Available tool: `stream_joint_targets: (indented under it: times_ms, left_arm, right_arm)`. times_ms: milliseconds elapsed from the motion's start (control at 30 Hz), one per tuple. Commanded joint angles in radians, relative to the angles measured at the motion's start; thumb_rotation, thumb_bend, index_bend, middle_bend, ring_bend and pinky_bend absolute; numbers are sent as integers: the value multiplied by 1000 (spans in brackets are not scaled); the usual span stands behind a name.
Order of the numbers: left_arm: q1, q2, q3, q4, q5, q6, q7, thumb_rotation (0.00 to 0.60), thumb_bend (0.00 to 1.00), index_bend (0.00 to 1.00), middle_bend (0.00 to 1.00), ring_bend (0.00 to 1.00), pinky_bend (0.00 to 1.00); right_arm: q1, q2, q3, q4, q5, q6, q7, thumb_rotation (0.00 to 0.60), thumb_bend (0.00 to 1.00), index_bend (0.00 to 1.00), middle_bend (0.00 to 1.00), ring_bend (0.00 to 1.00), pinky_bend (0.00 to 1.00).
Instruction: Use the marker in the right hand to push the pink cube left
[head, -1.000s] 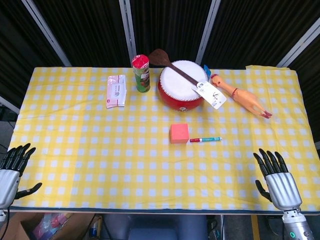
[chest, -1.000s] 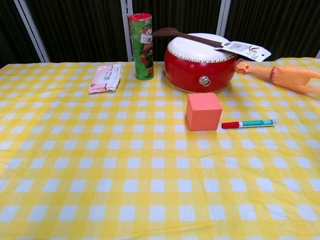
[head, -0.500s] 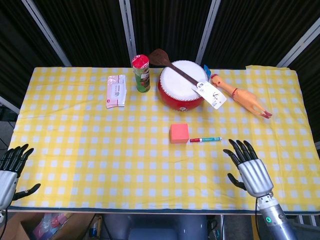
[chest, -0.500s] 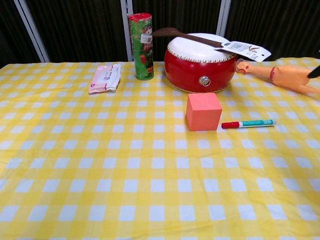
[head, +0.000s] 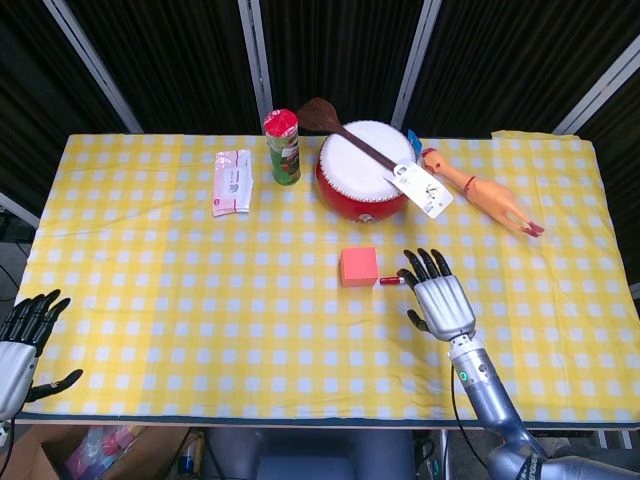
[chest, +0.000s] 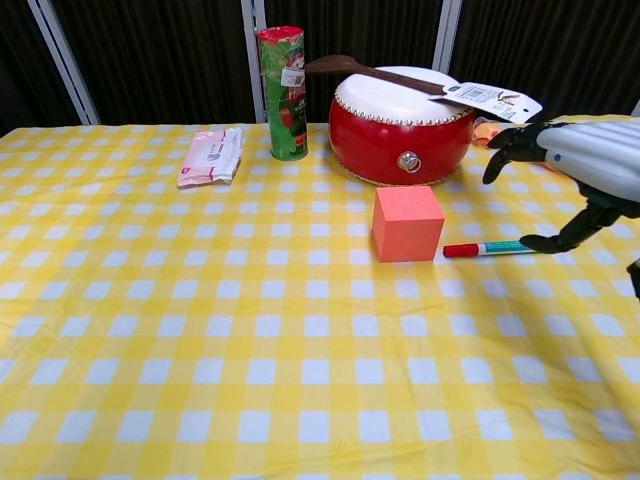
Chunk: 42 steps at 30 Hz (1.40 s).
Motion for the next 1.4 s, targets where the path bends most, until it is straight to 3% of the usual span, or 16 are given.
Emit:
stream_joint_targets:
  times_ms: [33,433,1400]
  left_arm:
    - [-1,1,1,-2,-1,-3,-2,600,32,0,0,0,0]
    - [-8,1,-5,-20,-24,-27,2,600,32,0,0,0,0]
    - [-11,-6,-8,-41,-47,-51,36,600,32,0,0,0,0]
  right_arm:
    - [39,-39,29,56,66,-25,-34,600,348,289,106,23,78]
    - [106,-74,38,183,226,-78,-63,600,348,329,113,23,78]
    - [161,-169,12,462,251,-135,133,600,349,419,153,31,78]
